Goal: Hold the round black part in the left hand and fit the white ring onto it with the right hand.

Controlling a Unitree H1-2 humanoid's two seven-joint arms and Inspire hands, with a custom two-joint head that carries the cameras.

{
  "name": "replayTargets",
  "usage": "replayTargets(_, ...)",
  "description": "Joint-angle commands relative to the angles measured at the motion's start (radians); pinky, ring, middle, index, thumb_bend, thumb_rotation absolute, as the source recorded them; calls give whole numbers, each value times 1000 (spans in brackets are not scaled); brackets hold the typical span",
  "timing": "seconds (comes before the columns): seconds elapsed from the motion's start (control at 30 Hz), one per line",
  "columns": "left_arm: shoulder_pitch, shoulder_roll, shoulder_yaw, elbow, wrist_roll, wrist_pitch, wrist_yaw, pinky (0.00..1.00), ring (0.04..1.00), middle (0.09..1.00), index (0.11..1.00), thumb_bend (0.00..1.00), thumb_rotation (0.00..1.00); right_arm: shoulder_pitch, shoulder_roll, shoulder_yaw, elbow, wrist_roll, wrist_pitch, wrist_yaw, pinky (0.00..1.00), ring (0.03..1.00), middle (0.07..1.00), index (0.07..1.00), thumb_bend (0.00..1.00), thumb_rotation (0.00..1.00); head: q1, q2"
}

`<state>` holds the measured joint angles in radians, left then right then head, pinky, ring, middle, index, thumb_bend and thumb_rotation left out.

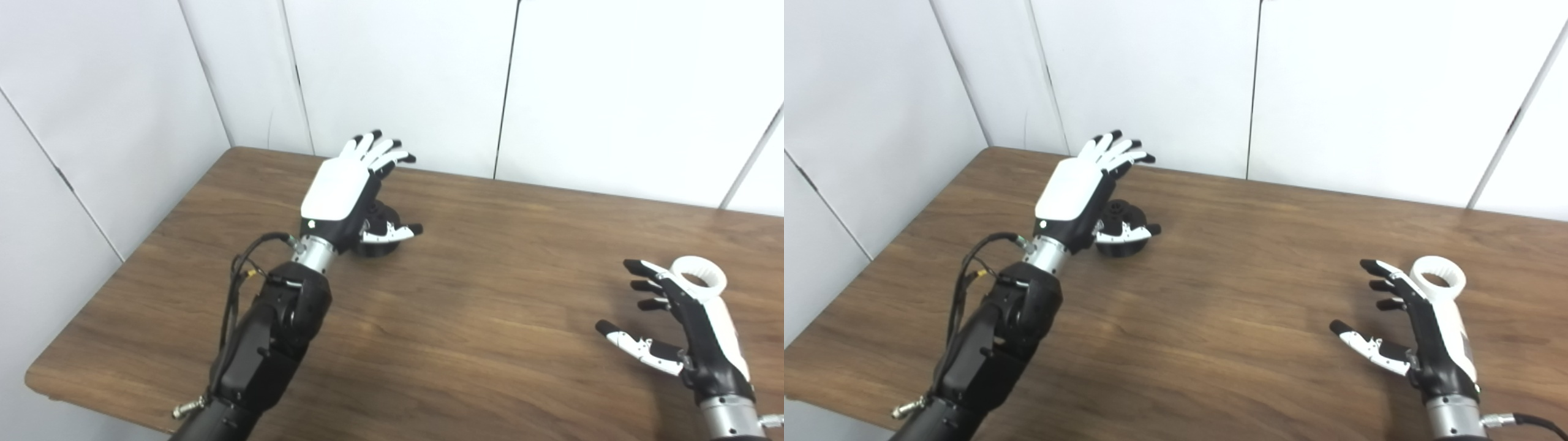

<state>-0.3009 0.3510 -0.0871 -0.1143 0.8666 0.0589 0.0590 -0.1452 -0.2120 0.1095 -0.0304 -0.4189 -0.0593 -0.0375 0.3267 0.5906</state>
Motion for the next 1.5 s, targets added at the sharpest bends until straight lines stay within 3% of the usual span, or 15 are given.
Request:
replayTargets(0.0, -51, 42, 21, 6, 16, 5, 19, 998, 1000, 994, 799, 776, 286, -34, -6, -9, -20, 2, -43, -14, 650, 772, 826, 803, 679, 212, 1, 1)
replayTargets(0.47, -68, 122, 10, 109, 123, 90, 13, 1000, 1000, 1000, 862, 903, 470, -31, -6, -12, -26, -22, -30, -20, 649, 764, 823, 802, 675, 225, 5, 3)
replayTargets(0.9, -91, 163, -28, 156, 160, 160, -79, 1000, 1000, 1000, 892, 1000, 599, -28, -2, -19, -31, 4, -41, -22, 646, 765, 835, 801, 673, 186, 5, 9)
replayTargets(1.17, -111, 163, -42, 180, 113, 169, -155, 1000, 1000, 1000, 892, 1000, 598, -25, -6, -19, -39, 7, -41, -18, 643, 770, 853, 801, 670, 192, 2, 17)
replayTargets(1.47, -132, 169, -76, 249, 125, 177, -170, 1000, 1000, 1000, 896, 1000, 626, -24, -10, -23, -46, 11, -36, -12, 632, 765, 874, 806, 665, 203, 2, 20)
